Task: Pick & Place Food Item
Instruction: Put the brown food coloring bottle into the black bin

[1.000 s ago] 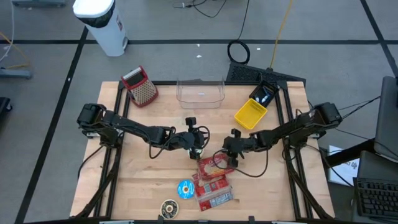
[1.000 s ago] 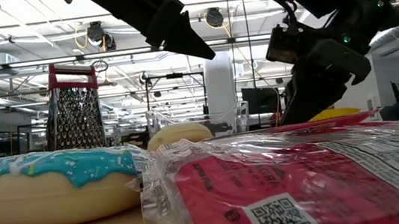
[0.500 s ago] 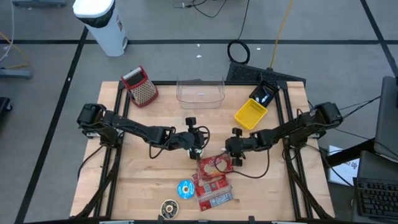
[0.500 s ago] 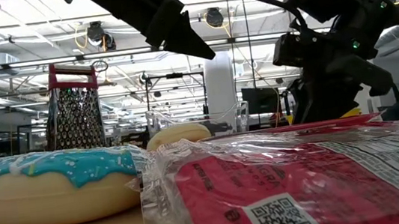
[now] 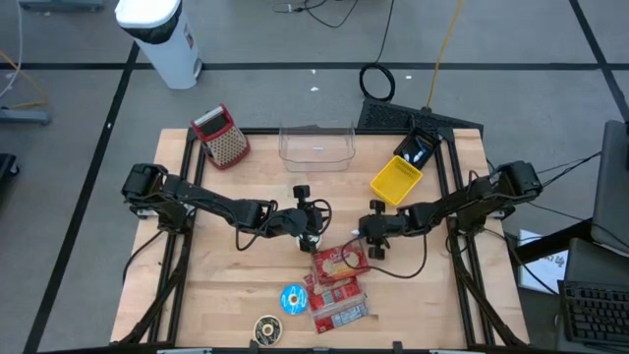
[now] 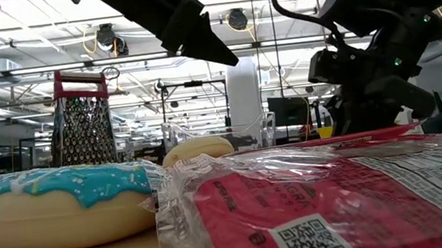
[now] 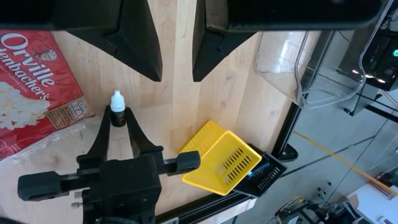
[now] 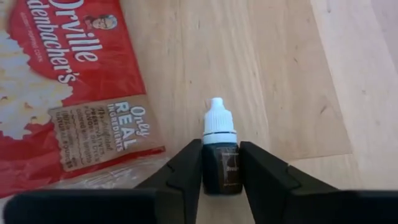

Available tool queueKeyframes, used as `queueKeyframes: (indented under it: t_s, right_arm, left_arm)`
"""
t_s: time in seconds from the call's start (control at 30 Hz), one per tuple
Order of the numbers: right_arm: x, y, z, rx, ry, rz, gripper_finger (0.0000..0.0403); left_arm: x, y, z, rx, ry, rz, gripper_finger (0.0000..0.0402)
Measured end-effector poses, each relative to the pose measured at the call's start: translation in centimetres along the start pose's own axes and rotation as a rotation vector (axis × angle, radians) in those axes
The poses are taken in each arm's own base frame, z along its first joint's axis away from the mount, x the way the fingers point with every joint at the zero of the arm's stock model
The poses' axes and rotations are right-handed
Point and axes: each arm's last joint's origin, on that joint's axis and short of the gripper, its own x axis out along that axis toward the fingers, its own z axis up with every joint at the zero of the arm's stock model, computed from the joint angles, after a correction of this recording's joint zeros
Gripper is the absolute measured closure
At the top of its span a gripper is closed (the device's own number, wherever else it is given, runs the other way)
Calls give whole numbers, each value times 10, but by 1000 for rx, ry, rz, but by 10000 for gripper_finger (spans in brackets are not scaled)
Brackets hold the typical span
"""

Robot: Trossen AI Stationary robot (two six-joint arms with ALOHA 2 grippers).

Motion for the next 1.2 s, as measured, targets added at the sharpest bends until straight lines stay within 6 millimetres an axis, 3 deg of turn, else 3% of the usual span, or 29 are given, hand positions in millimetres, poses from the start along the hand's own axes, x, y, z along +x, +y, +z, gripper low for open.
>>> queueKeyframes:
  t_s: [0.2,0.53,0.9,1.2]
  right_arm:
    - [1,1,-2,-4,-33,45,336]
    - [-5,1,4,-6,-90,62,334]
    - [-61,-23,19,69,-227,25,337]
    - [-104,-61,4,188,-207,-231,333]
  left_arm:
    - [0,0,0,0,0,0,311]
    - [0,0,0,-21,0,-1,311]
    - [0,0,0,-23,-2,-6,311]
    - [0,0,0,-24,-3,-6,311]
